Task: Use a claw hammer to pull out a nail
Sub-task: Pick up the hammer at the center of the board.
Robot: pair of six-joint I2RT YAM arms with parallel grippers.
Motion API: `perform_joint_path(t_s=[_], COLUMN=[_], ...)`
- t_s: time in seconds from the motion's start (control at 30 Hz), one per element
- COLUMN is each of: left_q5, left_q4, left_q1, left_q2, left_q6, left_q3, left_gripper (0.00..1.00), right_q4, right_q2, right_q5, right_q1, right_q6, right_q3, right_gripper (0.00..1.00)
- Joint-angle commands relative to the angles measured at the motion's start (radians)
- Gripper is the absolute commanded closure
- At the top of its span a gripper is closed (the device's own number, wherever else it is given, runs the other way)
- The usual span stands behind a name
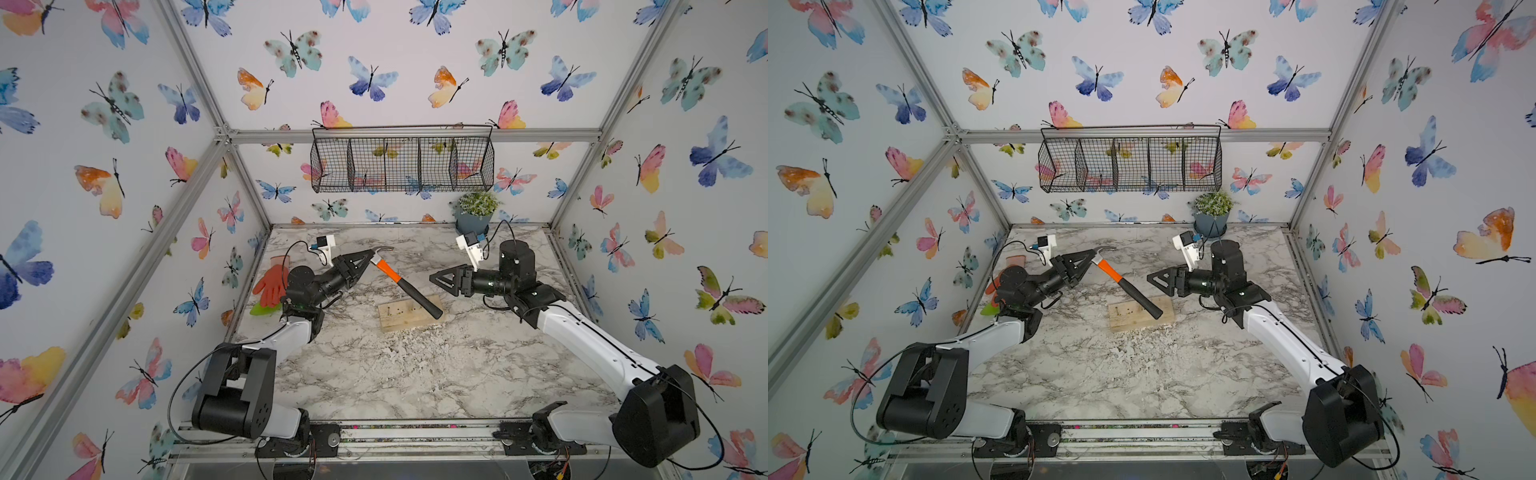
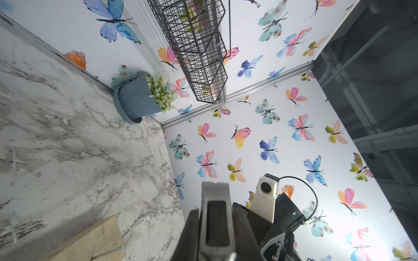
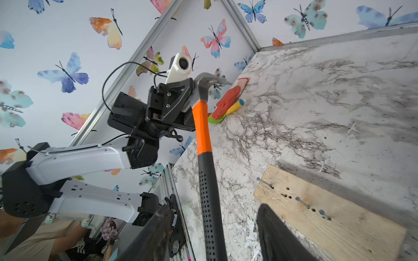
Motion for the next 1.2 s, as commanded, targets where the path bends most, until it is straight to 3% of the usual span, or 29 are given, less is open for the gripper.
perform_joint_path(t_s=[0.0,0.37,0.77,0.9,1.1,1.17], left_q5=[0.036,0.032,0.030,0.029,0.030,0.029], left_q4=[0.396,0.449,0.393,0.363,0.359,0.362], left_q1=[-0.001,-0.001,-0.013,-0.019,-0.019,-0.019], left_q2=[0.036,0.051,0.034,0.022,0.018,0.018], left_q6=[-0.197,-0.218,-0.163,-0.135,-0.128,-0.128], left_q3=[-0.002,-0.017,-0.024,-0.028,-0.031,-0.034], left_gripper=[1.00,1.00,1.00,1.00,1.00,1.00], right_q4=[0.058,0.149,0.203,0.196,0.137,0.137], right_q2=[0.028,0.046,0.134,0.150,0.190,0.192], right_q5=[-0.115,-0.162,-0.181,-0.181,-0.175,-0.178], right_q1=[0.002,0.005,0.137,0.156,0.156,0.157], right_q6=[0.024,0.081,0.118,0.119,0.103,0.104], right_q3=[-0.003,-0.026,0.018,0.040,0.062,0.062], right_gripper=[0.36,0.36,0.39,0.46,0.68,0.69])
